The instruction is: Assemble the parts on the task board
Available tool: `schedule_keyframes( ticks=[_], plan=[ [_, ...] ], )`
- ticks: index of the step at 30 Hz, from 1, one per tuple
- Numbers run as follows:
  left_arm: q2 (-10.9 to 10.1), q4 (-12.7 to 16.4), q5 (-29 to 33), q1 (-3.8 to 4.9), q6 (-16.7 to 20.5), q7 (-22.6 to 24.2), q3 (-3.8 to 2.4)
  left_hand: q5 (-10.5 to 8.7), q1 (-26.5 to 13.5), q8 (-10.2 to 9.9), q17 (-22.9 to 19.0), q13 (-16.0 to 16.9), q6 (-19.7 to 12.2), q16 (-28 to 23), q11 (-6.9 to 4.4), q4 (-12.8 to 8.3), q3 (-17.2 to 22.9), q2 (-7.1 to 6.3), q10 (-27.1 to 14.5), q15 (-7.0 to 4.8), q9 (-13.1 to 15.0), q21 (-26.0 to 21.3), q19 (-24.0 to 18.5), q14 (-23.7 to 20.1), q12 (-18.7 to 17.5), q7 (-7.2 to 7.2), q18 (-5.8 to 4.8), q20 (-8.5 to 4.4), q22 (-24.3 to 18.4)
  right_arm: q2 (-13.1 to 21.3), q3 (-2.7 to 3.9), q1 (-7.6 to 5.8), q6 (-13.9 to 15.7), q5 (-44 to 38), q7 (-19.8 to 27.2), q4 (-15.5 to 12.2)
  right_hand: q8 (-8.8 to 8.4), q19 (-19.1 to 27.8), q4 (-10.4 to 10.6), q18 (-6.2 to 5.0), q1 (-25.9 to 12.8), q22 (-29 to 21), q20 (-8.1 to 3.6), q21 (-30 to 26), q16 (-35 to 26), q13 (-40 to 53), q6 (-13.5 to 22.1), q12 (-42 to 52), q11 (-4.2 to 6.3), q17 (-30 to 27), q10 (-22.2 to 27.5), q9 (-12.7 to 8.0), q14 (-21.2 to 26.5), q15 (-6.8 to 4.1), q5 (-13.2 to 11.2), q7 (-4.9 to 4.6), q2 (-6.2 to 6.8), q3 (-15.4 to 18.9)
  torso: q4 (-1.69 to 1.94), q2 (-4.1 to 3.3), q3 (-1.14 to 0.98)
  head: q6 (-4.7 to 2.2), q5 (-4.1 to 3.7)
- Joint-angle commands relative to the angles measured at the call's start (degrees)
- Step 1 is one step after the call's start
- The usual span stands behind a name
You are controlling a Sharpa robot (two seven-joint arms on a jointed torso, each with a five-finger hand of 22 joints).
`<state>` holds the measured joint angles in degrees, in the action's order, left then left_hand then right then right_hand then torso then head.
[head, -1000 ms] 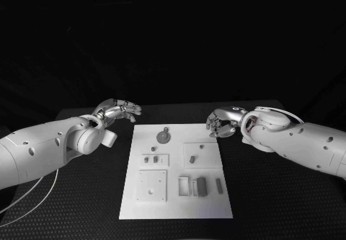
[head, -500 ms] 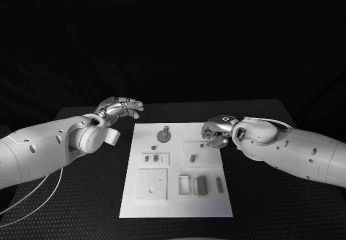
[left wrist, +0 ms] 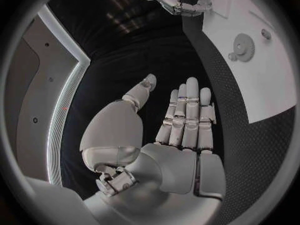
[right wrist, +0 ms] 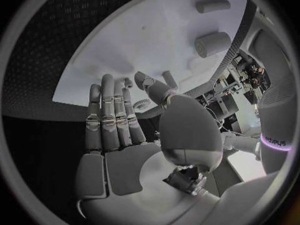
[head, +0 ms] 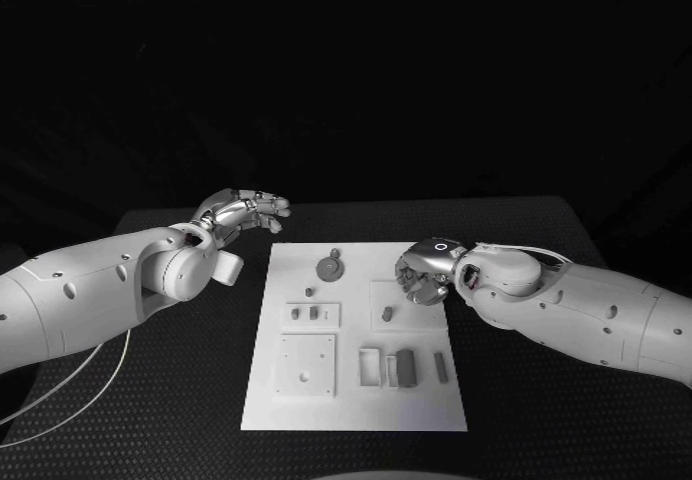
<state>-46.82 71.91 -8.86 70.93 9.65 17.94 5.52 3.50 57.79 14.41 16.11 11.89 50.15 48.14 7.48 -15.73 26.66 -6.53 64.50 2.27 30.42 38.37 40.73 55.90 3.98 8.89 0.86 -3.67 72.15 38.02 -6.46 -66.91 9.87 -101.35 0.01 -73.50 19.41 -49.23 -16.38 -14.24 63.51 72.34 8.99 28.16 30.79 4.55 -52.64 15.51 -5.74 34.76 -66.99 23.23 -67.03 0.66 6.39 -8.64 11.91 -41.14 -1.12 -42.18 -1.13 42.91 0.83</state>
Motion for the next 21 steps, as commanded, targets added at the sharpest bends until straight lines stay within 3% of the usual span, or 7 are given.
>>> schedule_keyframes(
  ticks=[1,8,15,21],
  plan=[
    [0.12,0.14,0.56,0.09,-0.08,0.85,-0.05,0.07,-0.21,0.04,0.07,-0.09,0.06,-0.24,0.44,0.02,-0.31,0.27,0.15,0.19,-0.01,-0.35,-0.07,0.12,0.36,0.48,0.78,0.37,0.08,-0.21,-0.14,0.19,-0.34,-1.32,-0.17,0.13,0.04,-0.56,-0.01,-0.76,0.04,0.06,0.08,0.11,-0.37,0.16,-0.45,-0.39,-0.01,0.15,-0.57,-0.04,-0.46,0.04,-0.51,0.08,0.12,-0.74,-0.01,-0.01,0.01,0.09,0.12],
    [0.09,0.1,0.56,0.09,-0.03,0.68,-0.05,0.08,-0.19,0.05,0.13,-0.16,0.04,-0.33,0.51,0.03,-0.31,0.3,0.15,0.2,-0.02,-0.39,-0.03,0.2,0.37,0.66,0.81,0.39,0.12,-0.55,-0.35,0.27,-1.45,-1.95,-0.25,0.48,0.49,-1.29,0.42,-0.76,-0.12,0.25,-0.08,0.17,-0.46,0.7,-1.87,-1.3,0.38,0.75,-2.14,0.06,-1.2,-0.21,-2.75,0.49,-0.83,-4.24,-0.1,0.02,0.0,0.24,0.24],
    [0.03,0.11,0.56,0.09,0.07,0.58,-0.05,0.09,-0.19,0.03,0.2,-0.23,-0.03,-0.41,0.55,0.04,-0.32,0.32,0.1,0.21,-0.04,-0.42,0.0,0.27,0.35,0.83,0.84,0.41,0.16,-0.94,-0.77,0.42,-2.33,-3.34,-0.44,0.87,1.06,-1.94,0.53,-0.76,-0.45,0.63,-0.32,0.47,-0.27,1.39,-3.39,-1.59,0.88,1.43,-3.67,0.29,-1.93,-0.49,-3.14,1.04,-1.81,-6.41,-0.12,0.03,-0.09,0.44,0.32],
    [0.09,0.09,0.56,0.09,0.04,0.53,-0.05,0.11,-0.12,0.02,0.24,-0.28,-0.08,-0.48,0.57,-0.01,-0.31,0.3,0.06,0.22,-0.05,-0.44,0.02,0.31,0.33,0.89,0.86,0.41,0.19,-1.7,-1.57,0.68,-2.04,-5.2,-1.11,1.41,1.8,-3.07,0.14,-0.76,-0.61,1.12,-0.83,1.12,0.39,2.45,-5.14,-1.6,1.57,2.55,-5.42,0.74,-3.1,-1.02,-3.22,1.77,-2.31,-7.05,-0.08,-0.01,-0.08,0.71,0.29]
  ],
)
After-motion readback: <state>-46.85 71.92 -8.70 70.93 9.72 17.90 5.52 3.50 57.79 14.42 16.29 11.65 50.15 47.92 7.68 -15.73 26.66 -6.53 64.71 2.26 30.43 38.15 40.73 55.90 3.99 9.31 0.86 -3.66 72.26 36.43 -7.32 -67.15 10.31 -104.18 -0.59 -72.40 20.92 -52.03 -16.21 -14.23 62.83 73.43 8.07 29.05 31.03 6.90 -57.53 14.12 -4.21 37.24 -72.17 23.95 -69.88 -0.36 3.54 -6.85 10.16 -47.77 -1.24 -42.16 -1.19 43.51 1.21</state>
